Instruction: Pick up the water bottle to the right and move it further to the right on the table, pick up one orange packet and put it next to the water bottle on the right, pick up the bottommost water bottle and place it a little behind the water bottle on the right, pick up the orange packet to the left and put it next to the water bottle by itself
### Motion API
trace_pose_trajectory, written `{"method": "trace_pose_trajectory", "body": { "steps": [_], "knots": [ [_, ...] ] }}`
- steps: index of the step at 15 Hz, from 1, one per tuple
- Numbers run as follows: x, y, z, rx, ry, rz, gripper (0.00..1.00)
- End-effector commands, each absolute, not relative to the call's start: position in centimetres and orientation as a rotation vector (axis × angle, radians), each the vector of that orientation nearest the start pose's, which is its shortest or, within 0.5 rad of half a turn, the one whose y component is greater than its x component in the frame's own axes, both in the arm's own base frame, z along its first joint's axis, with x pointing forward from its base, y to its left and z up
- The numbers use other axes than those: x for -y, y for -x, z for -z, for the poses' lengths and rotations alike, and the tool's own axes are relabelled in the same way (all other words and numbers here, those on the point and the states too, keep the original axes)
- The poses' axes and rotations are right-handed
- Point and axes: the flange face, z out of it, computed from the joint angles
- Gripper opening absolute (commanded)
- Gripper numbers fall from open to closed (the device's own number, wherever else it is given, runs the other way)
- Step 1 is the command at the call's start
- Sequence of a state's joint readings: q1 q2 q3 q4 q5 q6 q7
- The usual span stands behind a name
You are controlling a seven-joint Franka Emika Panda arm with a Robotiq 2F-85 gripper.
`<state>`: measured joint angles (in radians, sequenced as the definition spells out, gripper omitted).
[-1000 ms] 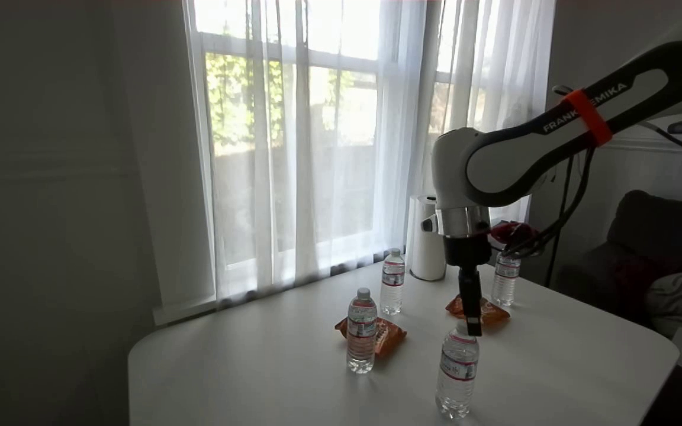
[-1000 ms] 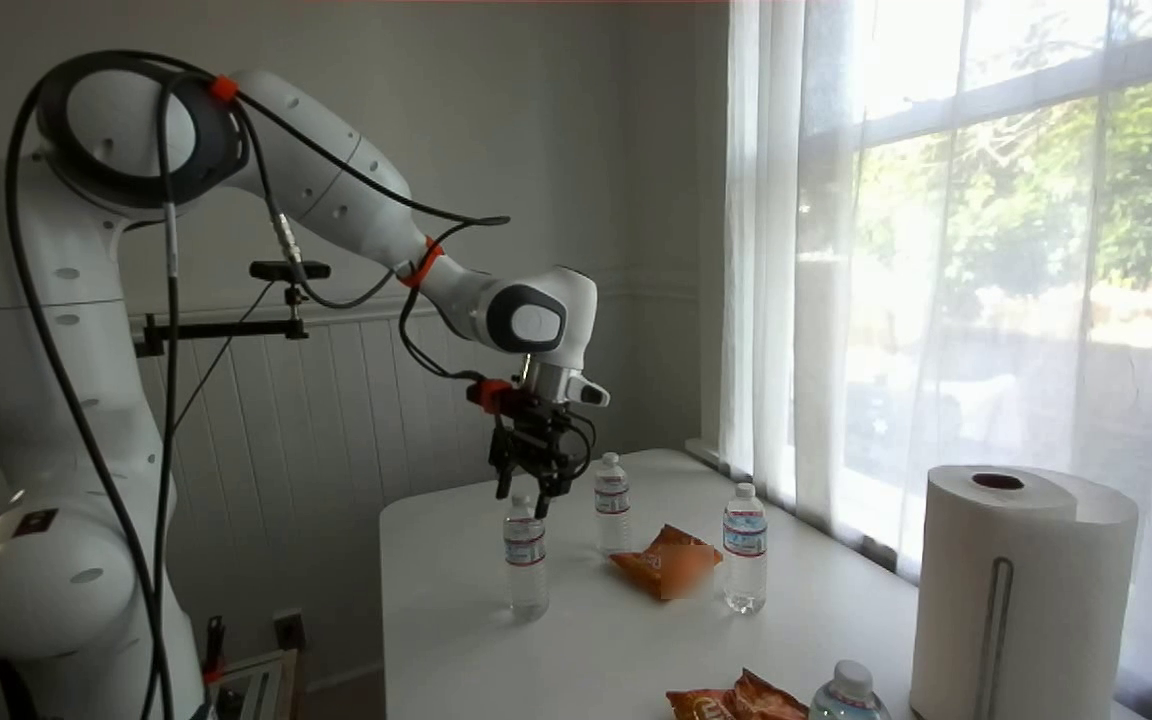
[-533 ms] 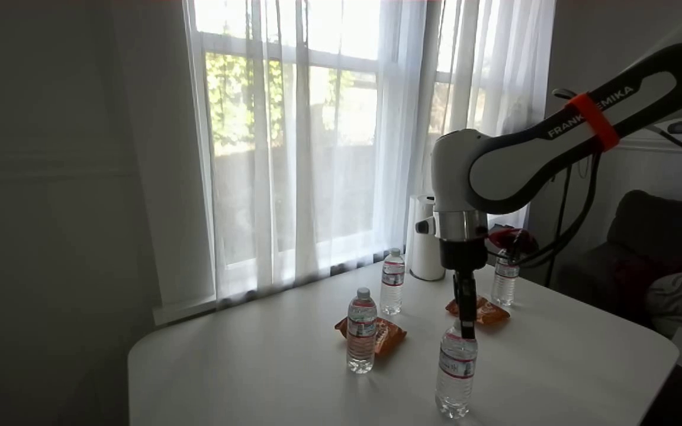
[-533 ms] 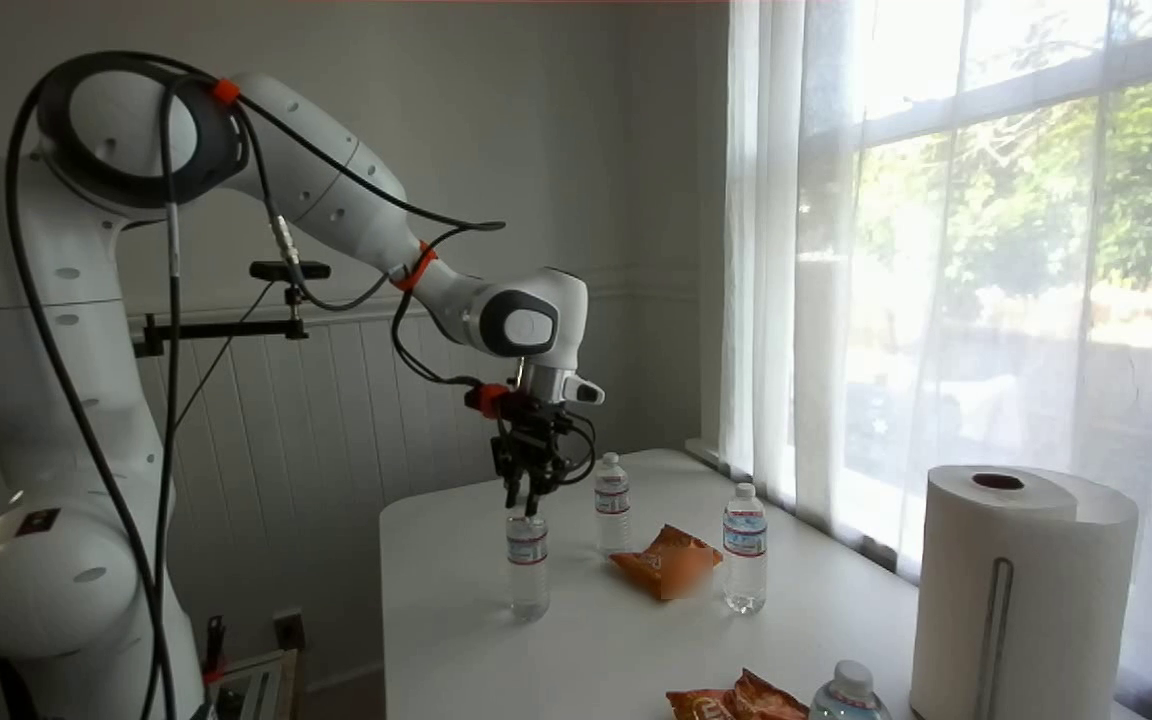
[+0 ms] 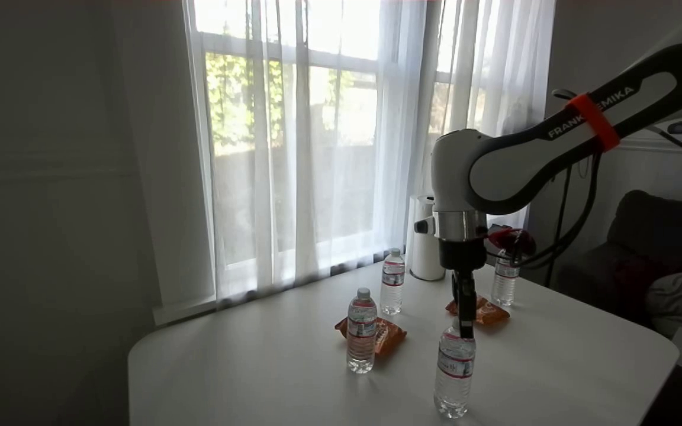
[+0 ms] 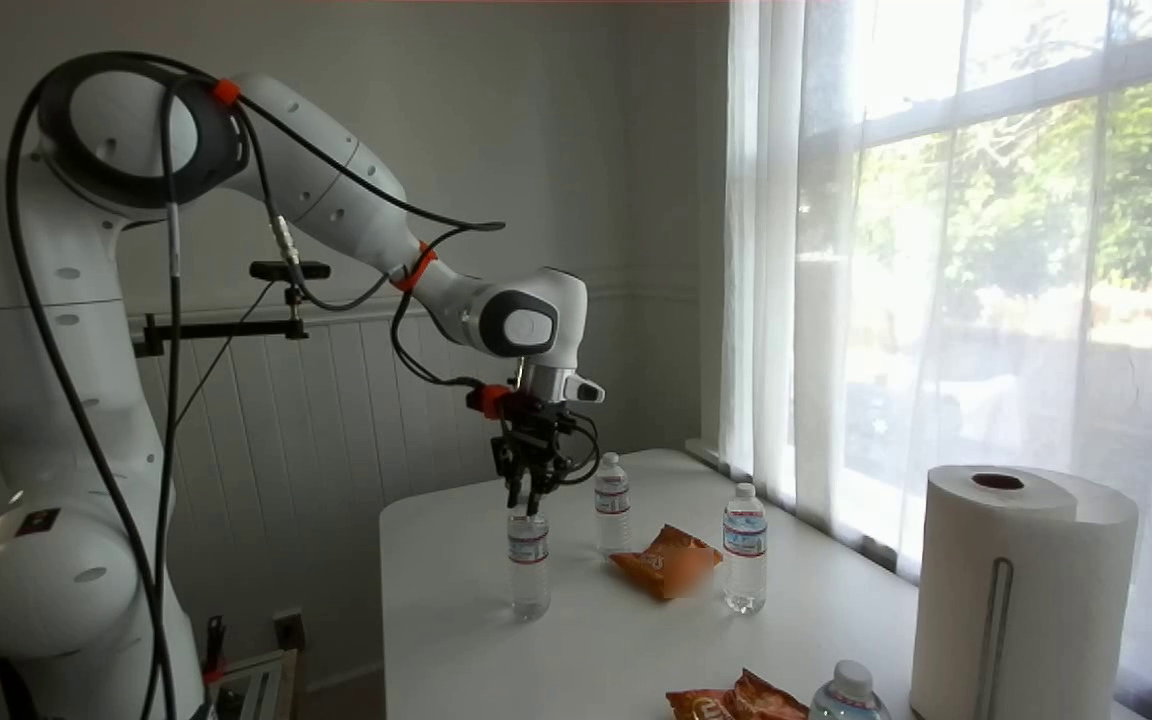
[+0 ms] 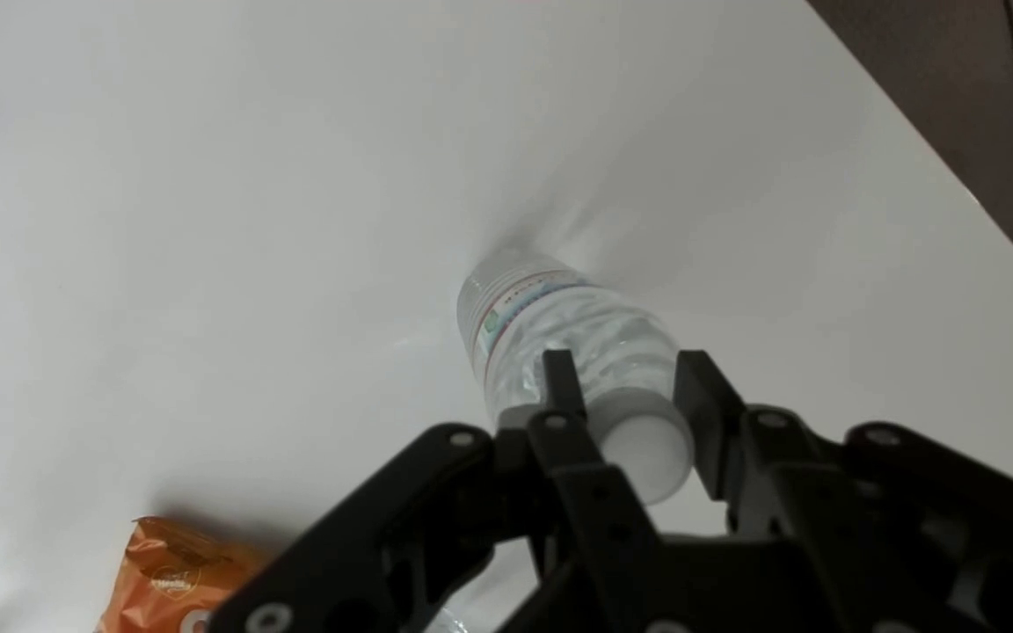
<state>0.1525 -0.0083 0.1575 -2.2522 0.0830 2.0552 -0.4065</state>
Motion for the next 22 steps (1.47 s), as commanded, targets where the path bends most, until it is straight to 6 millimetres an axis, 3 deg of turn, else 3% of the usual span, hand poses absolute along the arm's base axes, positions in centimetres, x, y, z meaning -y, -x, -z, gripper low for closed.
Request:
{"method": "trace_pose_trajectory", "body": {
  "steps": [1, 5, 11, 22],
  "knots": [
    [-15.0, -47.1, -35.8, 1.013, 2.883, -0.257, 0.08],
    [-12.3, -48.2, -36.6, 0.922, 2.919, -0.268, 0.08],
    [-6.2, -49.1, -37.2, 0.729, 2.982, -0.313, 0.08],
    [2.2, -47.2, -38.1, 0.454, 3.070, -0.407, 0.08]
  ]
}}
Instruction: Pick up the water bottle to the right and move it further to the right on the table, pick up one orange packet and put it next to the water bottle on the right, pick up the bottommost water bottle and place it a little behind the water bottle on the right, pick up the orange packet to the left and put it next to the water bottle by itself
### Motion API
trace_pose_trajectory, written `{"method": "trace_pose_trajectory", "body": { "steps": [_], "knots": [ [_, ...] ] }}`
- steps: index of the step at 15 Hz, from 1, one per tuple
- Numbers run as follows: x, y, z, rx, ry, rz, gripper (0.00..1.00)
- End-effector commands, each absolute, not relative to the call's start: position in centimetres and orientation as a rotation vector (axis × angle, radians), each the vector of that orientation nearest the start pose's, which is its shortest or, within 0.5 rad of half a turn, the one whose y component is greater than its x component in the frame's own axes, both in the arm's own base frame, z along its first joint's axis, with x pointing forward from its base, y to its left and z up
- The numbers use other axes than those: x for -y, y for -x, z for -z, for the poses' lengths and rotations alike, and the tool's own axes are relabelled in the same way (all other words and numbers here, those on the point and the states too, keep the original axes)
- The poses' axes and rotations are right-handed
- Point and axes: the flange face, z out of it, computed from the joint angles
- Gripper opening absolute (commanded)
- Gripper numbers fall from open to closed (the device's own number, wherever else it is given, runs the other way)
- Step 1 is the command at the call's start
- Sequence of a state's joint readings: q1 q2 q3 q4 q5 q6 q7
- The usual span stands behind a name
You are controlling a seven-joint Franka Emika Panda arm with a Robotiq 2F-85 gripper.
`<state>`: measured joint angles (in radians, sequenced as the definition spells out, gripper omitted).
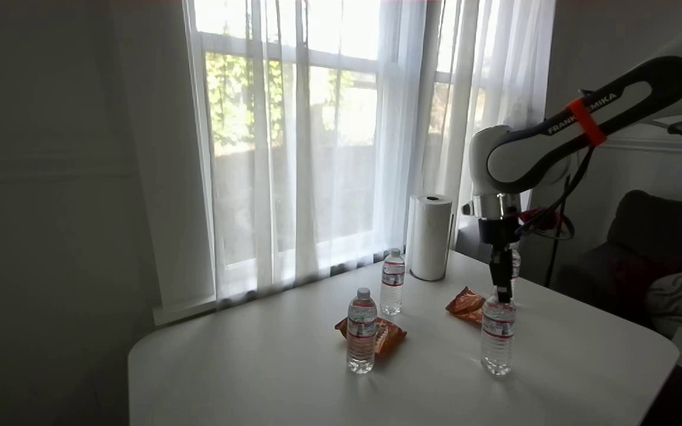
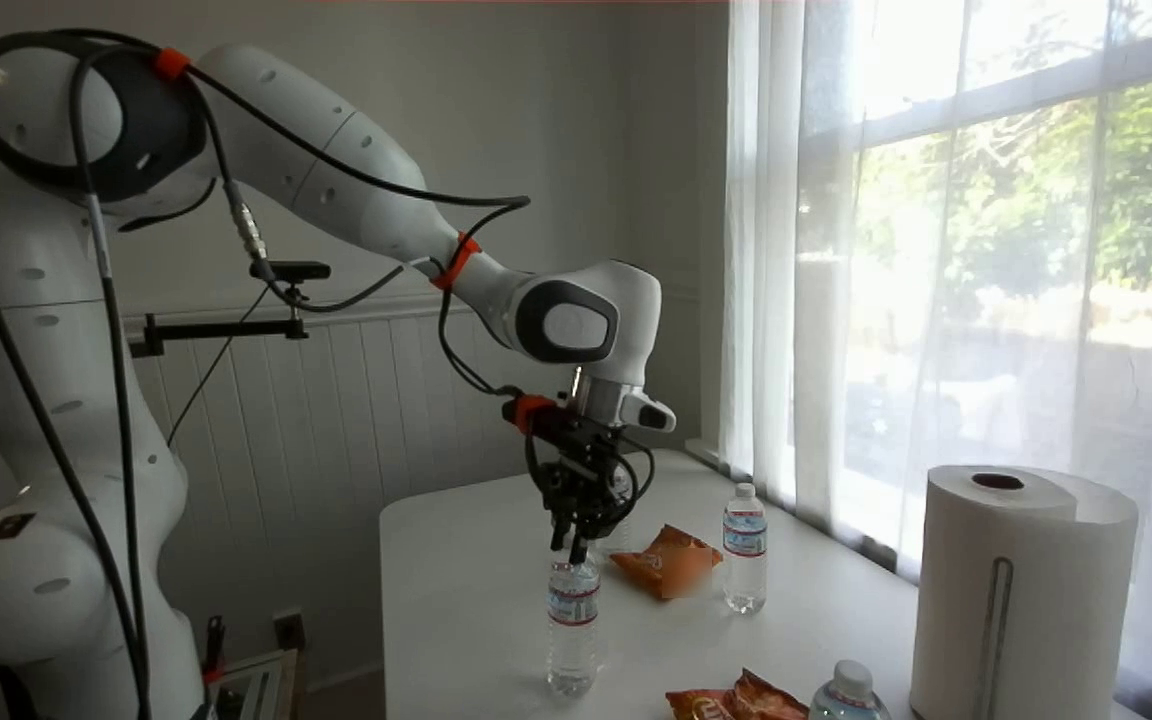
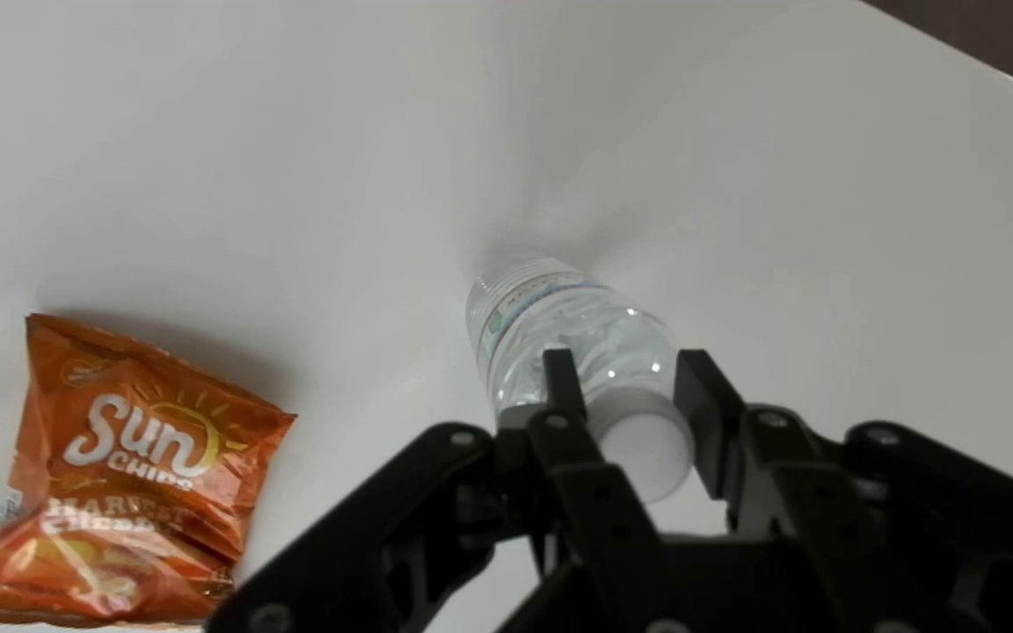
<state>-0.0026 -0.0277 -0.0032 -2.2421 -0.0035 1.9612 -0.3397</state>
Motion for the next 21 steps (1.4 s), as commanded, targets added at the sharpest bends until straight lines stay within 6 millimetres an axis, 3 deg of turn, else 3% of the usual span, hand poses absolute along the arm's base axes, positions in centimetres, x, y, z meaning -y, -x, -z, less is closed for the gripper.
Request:
{"method": "trace_pose_trajectory", "body": {
  "steps": [1, 8, 13, 21],
  "knots": [
    [3.1, -46.8, -38.3, 0.434, 3.076, -0.423, 0.08],
    [10.9, -44.6, -39.9, 0.289, 3.159, -0.495, 0.08],
    [16.9, -43.3, -39.6, 0.123, 3.179, -0.514, 0.08],
    [24.5, -41.3, -39.3, -0.238, 3.151, -0.433, 0.08]
  ]
}}
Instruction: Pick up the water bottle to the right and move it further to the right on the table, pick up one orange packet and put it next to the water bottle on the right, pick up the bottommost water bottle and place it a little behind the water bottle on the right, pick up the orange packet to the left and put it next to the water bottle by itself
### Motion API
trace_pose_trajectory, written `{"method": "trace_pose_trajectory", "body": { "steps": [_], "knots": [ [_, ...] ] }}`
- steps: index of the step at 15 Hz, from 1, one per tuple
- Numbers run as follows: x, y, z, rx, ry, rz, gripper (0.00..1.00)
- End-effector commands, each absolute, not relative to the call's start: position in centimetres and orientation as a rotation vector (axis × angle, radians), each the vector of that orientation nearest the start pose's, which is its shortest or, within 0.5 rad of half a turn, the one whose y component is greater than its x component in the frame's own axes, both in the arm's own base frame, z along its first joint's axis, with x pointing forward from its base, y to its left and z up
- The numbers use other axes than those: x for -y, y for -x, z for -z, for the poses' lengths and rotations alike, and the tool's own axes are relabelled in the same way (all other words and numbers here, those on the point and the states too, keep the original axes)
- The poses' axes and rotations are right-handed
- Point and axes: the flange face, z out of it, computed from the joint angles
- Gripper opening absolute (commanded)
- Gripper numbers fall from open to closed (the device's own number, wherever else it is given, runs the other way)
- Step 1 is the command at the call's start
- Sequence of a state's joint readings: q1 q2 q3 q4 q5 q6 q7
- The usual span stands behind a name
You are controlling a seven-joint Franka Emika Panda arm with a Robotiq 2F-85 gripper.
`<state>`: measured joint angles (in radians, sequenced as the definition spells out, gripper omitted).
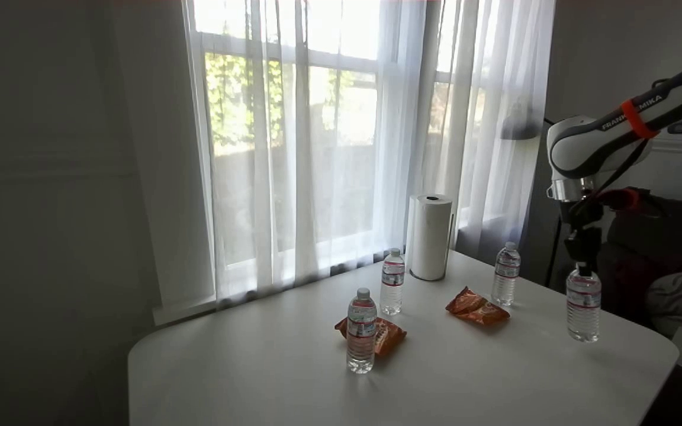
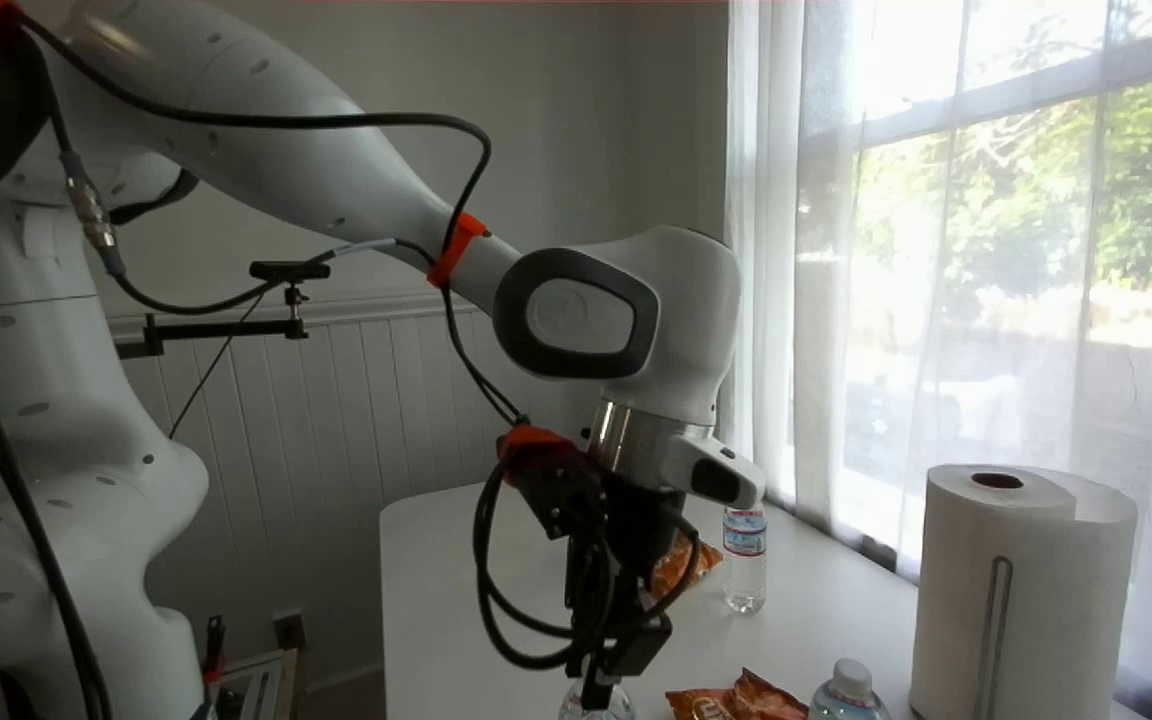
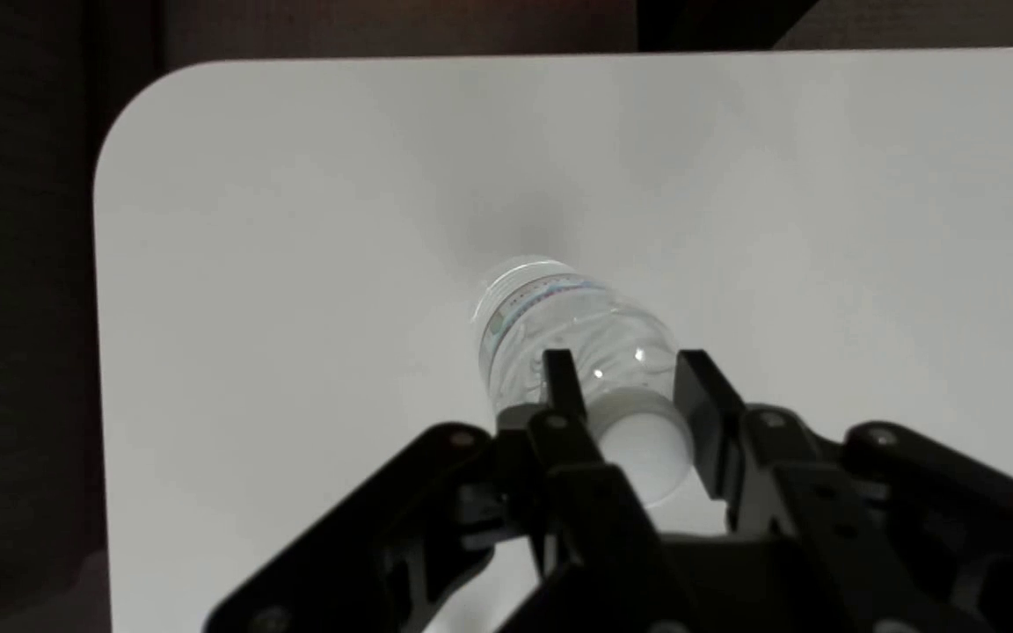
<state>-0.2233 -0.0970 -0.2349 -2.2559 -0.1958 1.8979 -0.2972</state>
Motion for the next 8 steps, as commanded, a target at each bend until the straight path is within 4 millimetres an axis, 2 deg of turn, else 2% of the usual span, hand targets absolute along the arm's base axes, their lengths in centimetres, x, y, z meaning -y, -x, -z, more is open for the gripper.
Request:
{"method": "trace_pose_trajectory", "body": {
  "steps": [1, 5, 8],
  "knots": [
    [25.3, -41.1, -39.1, -0.277, 3.147, -0.429, 0.08],
    [27.8, -40.7, -38.8, -0.417, 3.133, -0.374, 0.08],
    [28.5, -41.1, -38.2, -0.468, 3.108, -0.343, 0.08]
  ]
}}
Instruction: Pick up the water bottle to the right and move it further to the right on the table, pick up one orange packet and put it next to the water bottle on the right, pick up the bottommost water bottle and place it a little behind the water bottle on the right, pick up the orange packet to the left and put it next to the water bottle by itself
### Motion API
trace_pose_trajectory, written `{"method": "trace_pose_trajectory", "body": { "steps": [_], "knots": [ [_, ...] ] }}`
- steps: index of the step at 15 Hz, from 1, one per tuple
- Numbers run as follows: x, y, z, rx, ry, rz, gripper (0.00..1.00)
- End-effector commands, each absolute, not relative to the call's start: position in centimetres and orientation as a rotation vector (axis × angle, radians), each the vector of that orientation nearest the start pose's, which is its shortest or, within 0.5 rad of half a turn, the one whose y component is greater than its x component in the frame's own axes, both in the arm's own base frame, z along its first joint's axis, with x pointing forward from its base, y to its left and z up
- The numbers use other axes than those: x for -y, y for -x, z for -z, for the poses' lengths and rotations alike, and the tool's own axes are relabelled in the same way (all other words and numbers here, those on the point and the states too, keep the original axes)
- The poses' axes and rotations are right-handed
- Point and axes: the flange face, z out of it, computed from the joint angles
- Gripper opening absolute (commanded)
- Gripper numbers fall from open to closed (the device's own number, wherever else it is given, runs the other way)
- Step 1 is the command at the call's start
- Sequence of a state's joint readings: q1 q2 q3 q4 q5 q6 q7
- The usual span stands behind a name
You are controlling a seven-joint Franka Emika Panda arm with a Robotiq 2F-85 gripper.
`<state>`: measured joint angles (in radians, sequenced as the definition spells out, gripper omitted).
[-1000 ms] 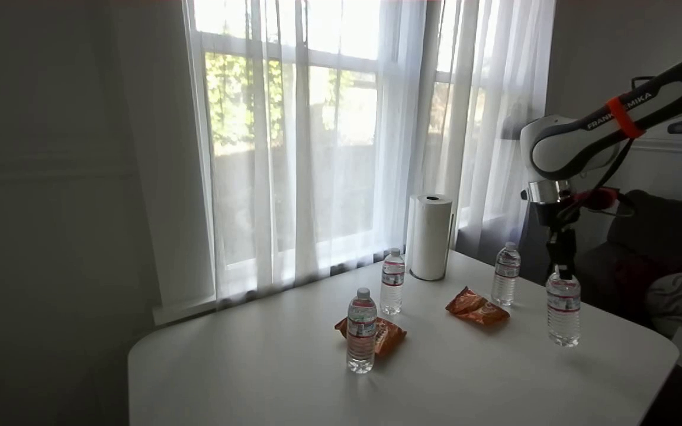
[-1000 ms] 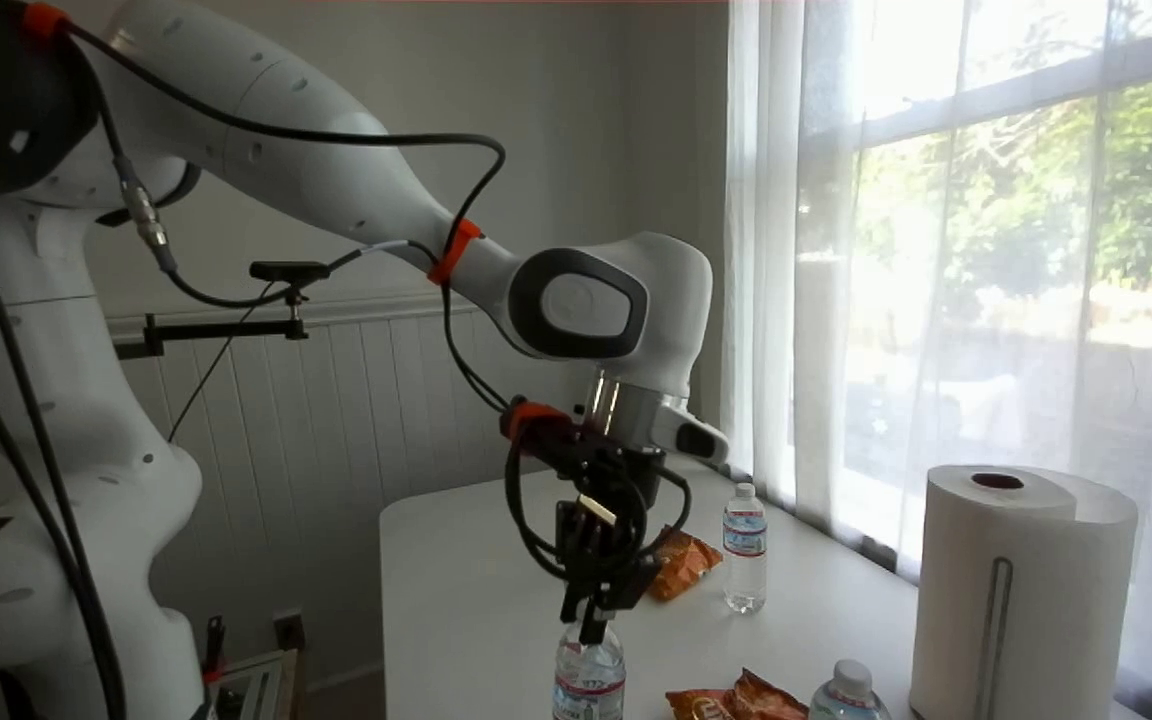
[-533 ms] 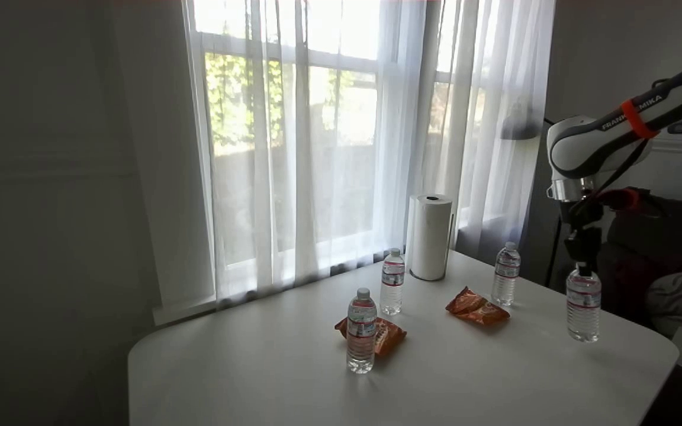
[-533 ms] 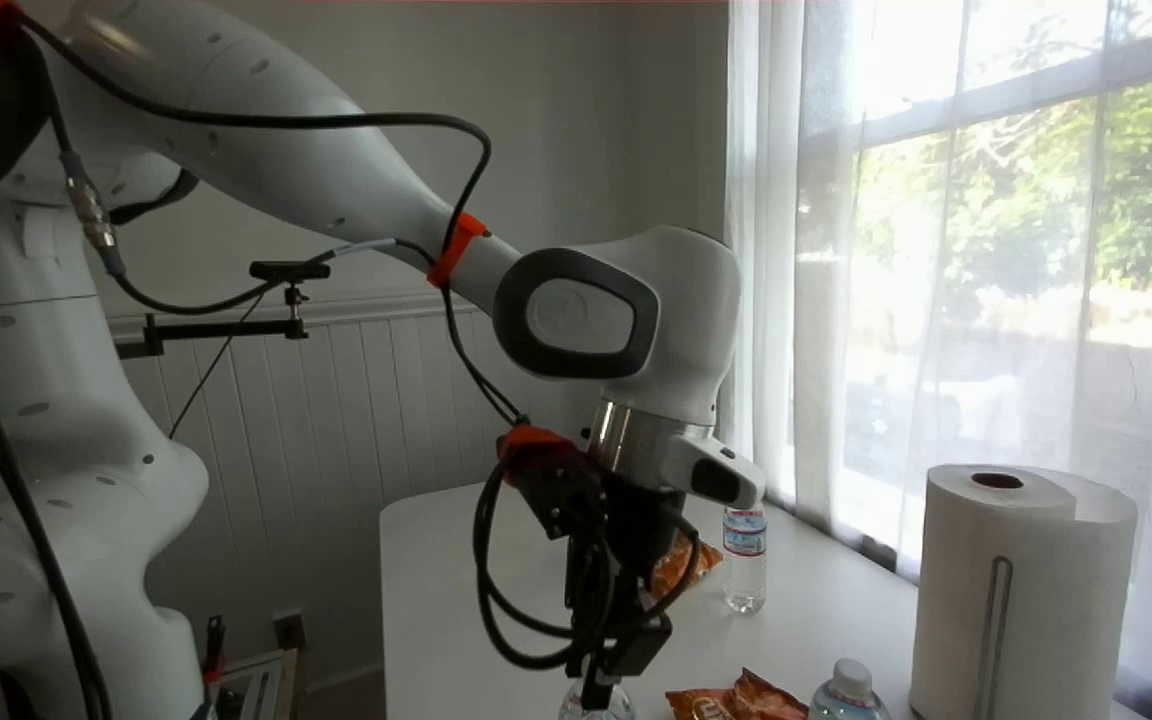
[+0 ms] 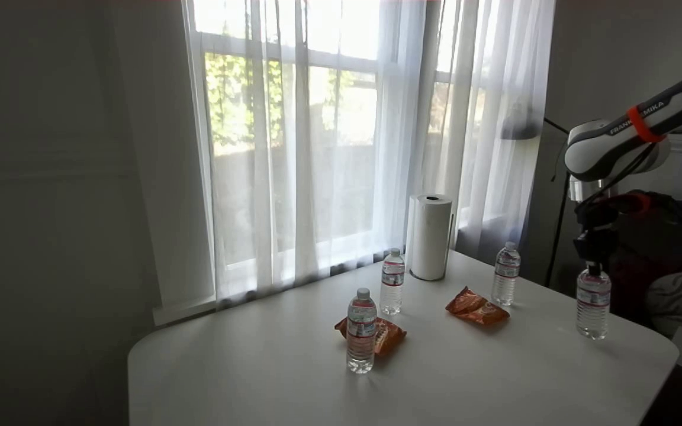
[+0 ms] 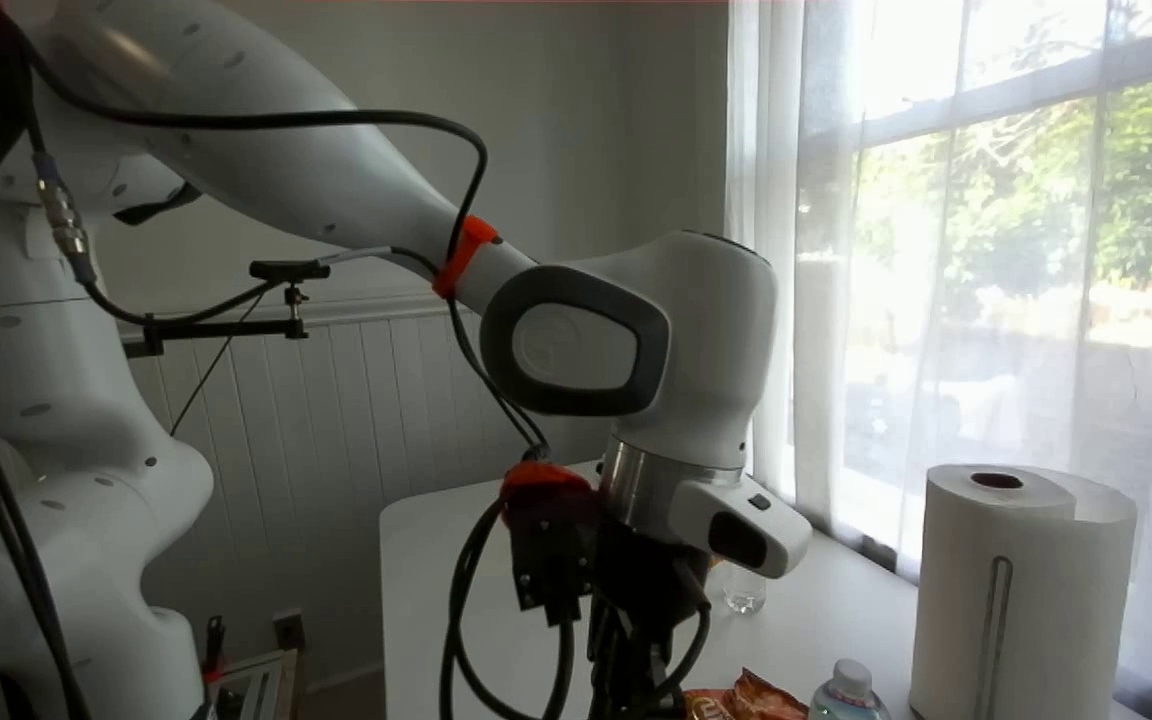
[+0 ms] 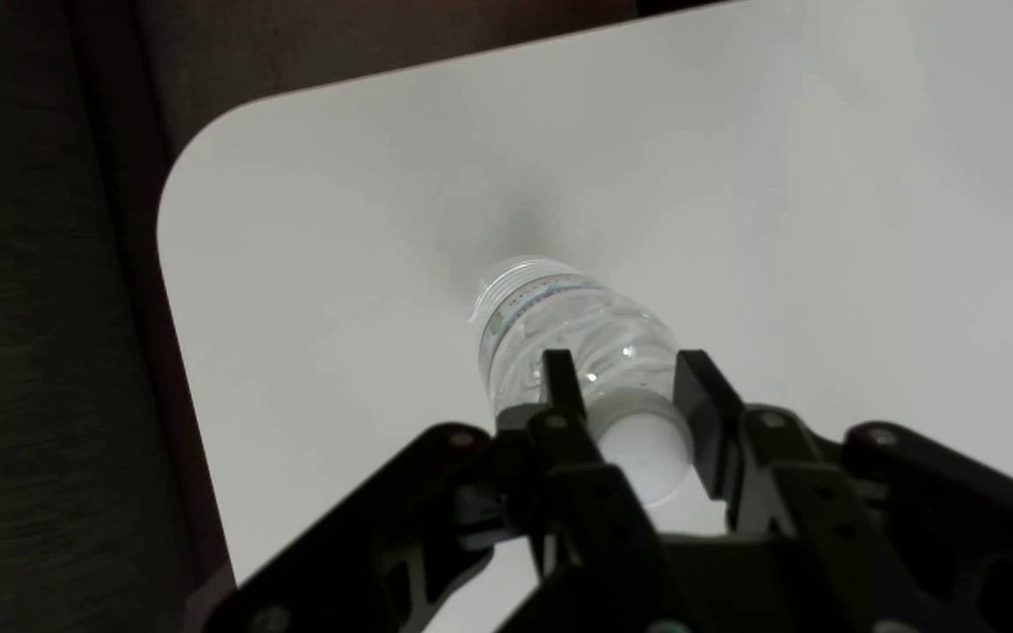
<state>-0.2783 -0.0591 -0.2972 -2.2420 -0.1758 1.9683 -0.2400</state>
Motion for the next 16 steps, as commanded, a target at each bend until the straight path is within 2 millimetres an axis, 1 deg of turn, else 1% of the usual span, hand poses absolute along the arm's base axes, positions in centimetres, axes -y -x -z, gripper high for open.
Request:
{"method": "trace_pose_trajectory", "body": {
  "steps": [1, 5, 10, 14, 15, 16],
  "knots": [
    [28.5, -41.3, -37.9, -0.477, 3.095, -0.339, 0.08],
    [28.7, -42.0, -36.9, -0.509, 3.076, -0.307, 0.08],
    [29.1, -42.5, -36.4, -0.542, 3.077, -0.275, 0.08],
    [29.1, -42.4, -36.1, -0.563, 3.063, -0.289, 0.08],
    [29.1, -42.5, -36.1, -0.573, 3.065, -0.286, 0.58],
    [29.1, -42.4, -36.2, -0.574, 3.063, -0.290, 0.58]
  ]
}}
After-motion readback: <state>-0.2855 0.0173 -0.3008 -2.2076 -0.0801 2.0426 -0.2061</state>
